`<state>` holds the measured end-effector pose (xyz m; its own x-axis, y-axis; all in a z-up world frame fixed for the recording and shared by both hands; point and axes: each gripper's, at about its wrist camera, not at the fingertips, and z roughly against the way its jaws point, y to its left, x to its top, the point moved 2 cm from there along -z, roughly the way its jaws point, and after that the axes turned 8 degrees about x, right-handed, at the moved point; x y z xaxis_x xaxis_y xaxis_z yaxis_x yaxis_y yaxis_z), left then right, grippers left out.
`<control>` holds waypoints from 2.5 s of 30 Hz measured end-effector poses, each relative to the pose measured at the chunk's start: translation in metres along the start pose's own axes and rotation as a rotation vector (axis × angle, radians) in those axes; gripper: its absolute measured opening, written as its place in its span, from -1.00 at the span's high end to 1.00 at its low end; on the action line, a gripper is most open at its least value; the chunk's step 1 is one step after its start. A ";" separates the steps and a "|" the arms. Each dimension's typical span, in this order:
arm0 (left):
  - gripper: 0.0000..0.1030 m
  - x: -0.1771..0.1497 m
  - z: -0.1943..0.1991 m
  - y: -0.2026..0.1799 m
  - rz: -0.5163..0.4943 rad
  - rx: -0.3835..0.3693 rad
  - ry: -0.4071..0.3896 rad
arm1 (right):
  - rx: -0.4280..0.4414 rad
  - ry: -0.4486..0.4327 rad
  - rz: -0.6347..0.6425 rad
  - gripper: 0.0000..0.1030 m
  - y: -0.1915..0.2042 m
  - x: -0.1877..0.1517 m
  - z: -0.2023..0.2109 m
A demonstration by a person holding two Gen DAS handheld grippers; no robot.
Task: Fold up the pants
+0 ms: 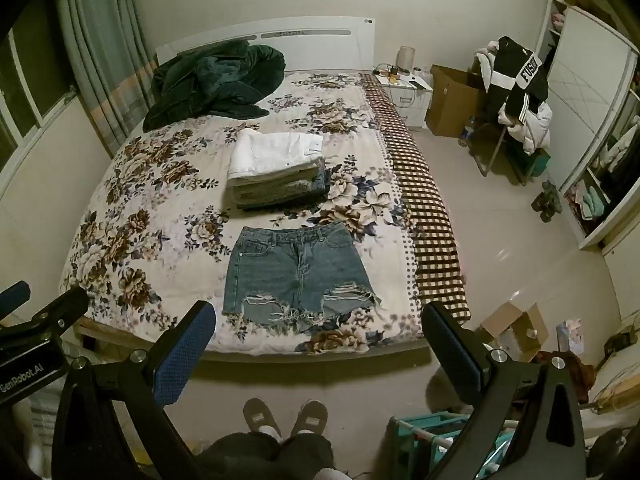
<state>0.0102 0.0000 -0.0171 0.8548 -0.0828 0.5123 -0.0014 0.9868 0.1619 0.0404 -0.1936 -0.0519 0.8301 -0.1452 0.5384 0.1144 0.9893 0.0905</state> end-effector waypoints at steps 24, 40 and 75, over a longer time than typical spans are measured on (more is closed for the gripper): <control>-1.00 0.000 0.001 0.001 0.001 -0.001 0.001 | 0.006 0.014 0.002 -1.00 0.002 0.003 -0.001; -1.00 0.010 0.009 0.006 0.003 -0.001 -0.003 | 0.005 0.012 0.000 -1.00 0.005 -0.001 0.006; -1.00 0.017 0.017 0.002 0.011 -0.002 -0.011 | 0.005 0.012 0.007 -1.00 0.007 0.000 0.007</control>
<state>0.0156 -0.0020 0.0061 0.8490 -0.0737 0.5233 -0.0097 0.9879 0.1548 0.0374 -0.1872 -0.0454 0.8376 -0.1382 0.5286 0.1057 0.9902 0.0913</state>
